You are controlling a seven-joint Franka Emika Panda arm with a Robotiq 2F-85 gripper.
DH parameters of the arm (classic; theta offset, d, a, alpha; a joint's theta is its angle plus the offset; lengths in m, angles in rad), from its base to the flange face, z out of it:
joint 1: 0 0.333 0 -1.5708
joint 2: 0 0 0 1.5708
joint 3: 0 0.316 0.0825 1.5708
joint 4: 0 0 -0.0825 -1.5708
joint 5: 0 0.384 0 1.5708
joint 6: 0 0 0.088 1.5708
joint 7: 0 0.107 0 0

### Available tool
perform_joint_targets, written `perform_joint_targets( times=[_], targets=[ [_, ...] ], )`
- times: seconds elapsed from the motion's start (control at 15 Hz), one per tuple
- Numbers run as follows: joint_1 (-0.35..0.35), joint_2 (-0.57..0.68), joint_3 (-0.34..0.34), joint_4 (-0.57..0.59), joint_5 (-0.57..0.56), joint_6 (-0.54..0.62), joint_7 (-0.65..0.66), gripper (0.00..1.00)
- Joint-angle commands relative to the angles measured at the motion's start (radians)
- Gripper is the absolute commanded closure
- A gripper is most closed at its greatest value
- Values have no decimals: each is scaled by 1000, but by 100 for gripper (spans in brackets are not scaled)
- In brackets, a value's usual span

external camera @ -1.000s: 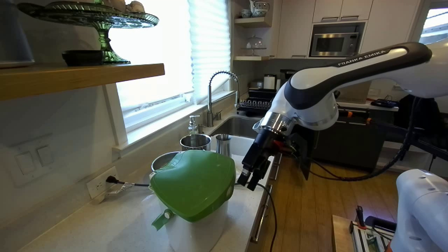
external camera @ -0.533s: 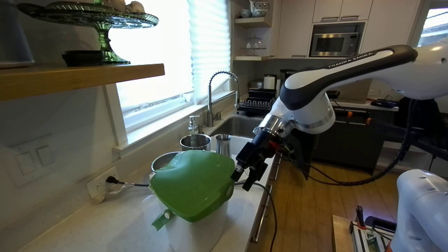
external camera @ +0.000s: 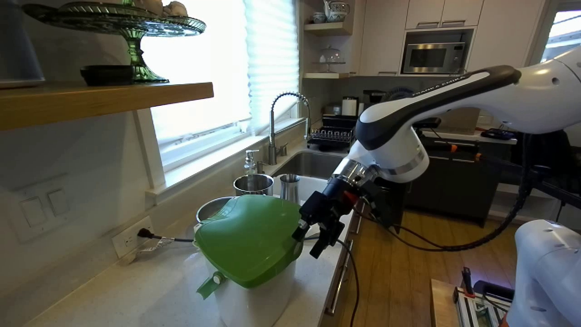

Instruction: Open the lid on the bin and put a paper towel into it

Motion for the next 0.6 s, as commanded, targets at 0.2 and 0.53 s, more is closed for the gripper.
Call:
perform_joint_targets(
  times=[0.2, 0.53],
  targets=[
    [-14, 39, 16, 3, 165, -19, -102, 0],
    [-26, 56, 25, 7, 246, -23, -132, 0]
  ],
)
